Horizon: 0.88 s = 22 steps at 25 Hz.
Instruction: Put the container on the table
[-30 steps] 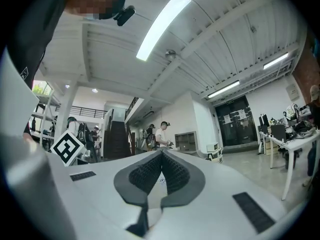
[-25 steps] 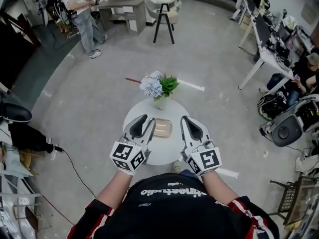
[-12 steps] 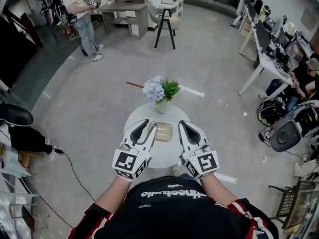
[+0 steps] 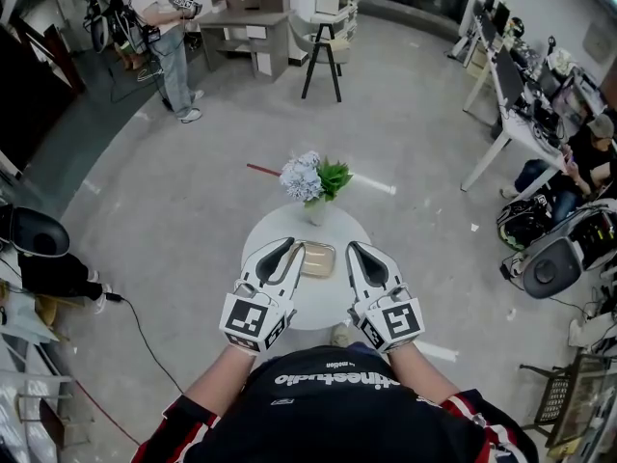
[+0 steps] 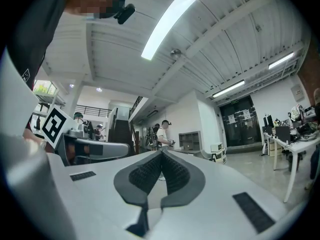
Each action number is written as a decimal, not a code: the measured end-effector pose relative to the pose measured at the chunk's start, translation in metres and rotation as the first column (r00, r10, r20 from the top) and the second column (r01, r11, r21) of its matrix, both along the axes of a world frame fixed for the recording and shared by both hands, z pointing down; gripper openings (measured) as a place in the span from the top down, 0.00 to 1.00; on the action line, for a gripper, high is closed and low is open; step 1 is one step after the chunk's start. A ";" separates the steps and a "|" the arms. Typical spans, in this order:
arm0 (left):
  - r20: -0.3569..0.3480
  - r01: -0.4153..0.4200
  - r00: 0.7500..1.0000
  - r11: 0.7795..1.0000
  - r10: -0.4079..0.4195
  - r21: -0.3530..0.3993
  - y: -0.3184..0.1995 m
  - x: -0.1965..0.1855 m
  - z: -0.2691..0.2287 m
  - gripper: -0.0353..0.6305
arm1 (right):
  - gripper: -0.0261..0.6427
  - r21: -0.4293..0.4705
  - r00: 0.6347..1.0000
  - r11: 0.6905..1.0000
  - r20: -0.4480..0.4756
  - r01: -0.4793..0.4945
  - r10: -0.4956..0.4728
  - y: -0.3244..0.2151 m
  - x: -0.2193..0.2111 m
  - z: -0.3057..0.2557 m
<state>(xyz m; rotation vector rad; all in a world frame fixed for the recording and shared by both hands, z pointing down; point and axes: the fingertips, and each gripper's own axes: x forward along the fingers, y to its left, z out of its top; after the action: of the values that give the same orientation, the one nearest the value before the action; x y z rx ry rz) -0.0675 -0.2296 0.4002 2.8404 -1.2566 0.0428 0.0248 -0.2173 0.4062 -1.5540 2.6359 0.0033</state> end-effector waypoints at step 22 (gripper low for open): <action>0.042 0.007 0.999 1.000 -0.007 -0.001 0.007 0.002 0.003 0.91 | 0.94 -0.001 1.000 1.000 -0.029 0.004 -0.004 0.007 -0.005 -0.005</action>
<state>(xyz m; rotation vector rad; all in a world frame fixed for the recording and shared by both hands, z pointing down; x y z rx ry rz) -0.0656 -0.2226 0.4032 2.8484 -1.2735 0.1040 0.0197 -0.2108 0.4015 -1.5600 2.6612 0.0248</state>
